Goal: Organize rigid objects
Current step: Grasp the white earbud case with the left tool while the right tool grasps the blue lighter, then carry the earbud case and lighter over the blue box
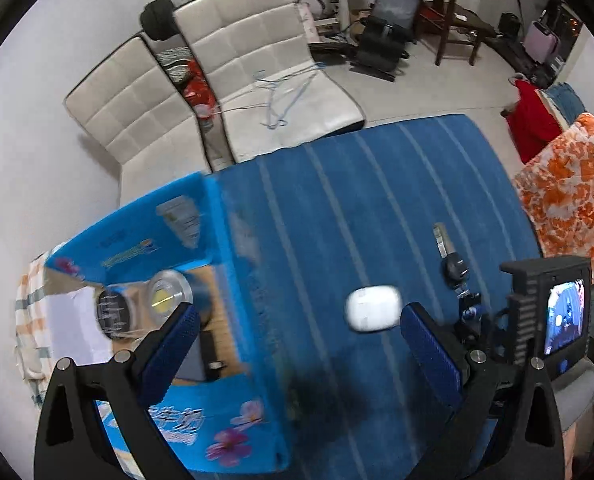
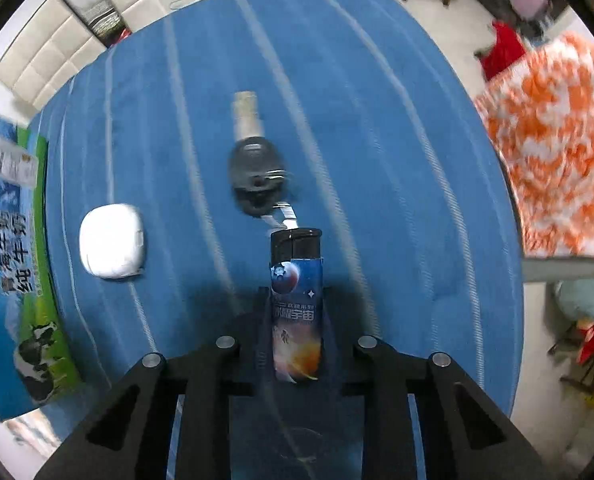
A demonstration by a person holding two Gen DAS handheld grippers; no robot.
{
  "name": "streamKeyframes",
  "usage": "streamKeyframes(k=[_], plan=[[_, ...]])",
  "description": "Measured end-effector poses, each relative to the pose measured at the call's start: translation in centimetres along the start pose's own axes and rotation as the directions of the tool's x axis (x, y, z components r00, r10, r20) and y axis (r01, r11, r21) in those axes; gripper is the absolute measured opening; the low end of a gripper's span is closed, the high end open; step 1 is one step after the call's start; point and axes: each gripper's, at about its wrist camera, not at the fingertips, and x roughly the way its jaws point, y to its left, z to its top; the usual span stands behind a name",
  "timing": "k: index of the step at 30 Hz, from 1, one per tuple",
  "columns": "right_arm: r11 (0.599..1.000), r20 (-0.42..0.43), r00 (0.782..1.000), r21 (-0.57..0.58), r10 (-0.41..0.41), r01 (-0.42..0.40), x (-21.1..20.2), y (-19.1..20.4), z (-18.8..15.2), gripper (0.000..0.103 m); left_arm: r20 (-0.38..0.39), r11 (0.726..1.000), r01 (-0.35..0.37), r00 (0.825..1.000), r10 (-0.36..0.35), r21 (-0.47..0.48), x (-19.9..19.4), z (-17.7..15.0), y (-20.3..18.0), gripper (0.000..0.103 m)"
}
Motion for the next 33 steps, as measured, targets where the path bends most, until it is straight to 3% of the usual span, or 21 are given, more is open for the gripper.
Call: streamKeyframes(k=[5, 7, 11, 13, 17, 18, 19, 21, 23, 33], plan=[[0.996, -0.009, 1.0, 0.086, 0.012, -0.011, -1.1, -4.8, 0.6, 0.026, -0.06, 0.991, 0.125, 0.99, -0.127, -0.036, 2.4, 1.6, -2.9, 0.103], [0.994, -0.006, 1.0, 0.113, 0.013, -0.012, -1.5, -6.0, 1.0, 0.026, -0.09, 0.99, 0.136, 0.986, -0.139, -0.037, 4.0, 1.8, -4.0, 0.103], [0.991, 0.002, 1.0, 0.133, 0.023, -0.023, -2.4, -7.4, 1.0, 0.026, -0.204, 0.996, 0.089, 0.975, -0.092, -0.024, 8.9, 1.2, -5.9, 0.103], [0.992, 0.008, 1.0, 0.125, 0.023, -0.024, -2.5, -7.7, 0.9, 0.026, -0.267, 0.996, 0.086, 0.959, -0.092, -0.034, 11.3, 0.8, -6.5, 0.103], [0.995, 0.023, 1.0, 0.095, 0.016, -0.018, -3.2, -6.8, 0.9, 0.026, -0.317, 0.991, 0.095, 0.941, -0.119, -0.09, 13.9, 0.0, -6.2, 0.102], [0.996, 0.023, 1.0, 0.09, 0.016, -0.018, -3.2, -6.8, 1.0, 0.026, -0.322, 0.99, 0.095, 0.939, -0.123, -0.102, 14.4, -0.3, -6.0, 0.092], [0.996, 0.025, 1.0, 0.087, 0.016, -0.018, -3.3, -6.6, 1.1, 0.026, -0.322, 0.99, 0.103, 0.938, -0.131, -0.1, 14.7, -0.5, -5.9, 0.076], [0.996, 0.026, 1.0, 0.082, 0.016, -0.018, -3.2, -6.5, 1.1, 0.026, -0.293, 0.989, 0.114, 0.946, -0.137, -0.095, 14.5, -0.7, -6.0, 0.072], [0.997, 0.025, 1.0, 0.075, 0.014, -0.016, -3.2, -6.3, 1.1, 0.026, -0.267, 0.989, 0.117, 0.954, -0.136, -0.086, 14.1, -0.9, -6.2, 0.055], [1.0, 0.054, 0.998, 0.018, 0.012, -0.013, -4.6, -4.5, -0.4, 0.026, -0.164, 0.987, 0.147, 0.974, -0.157, -0.072, 10.0, -2.4, -6.2, 0.054]])
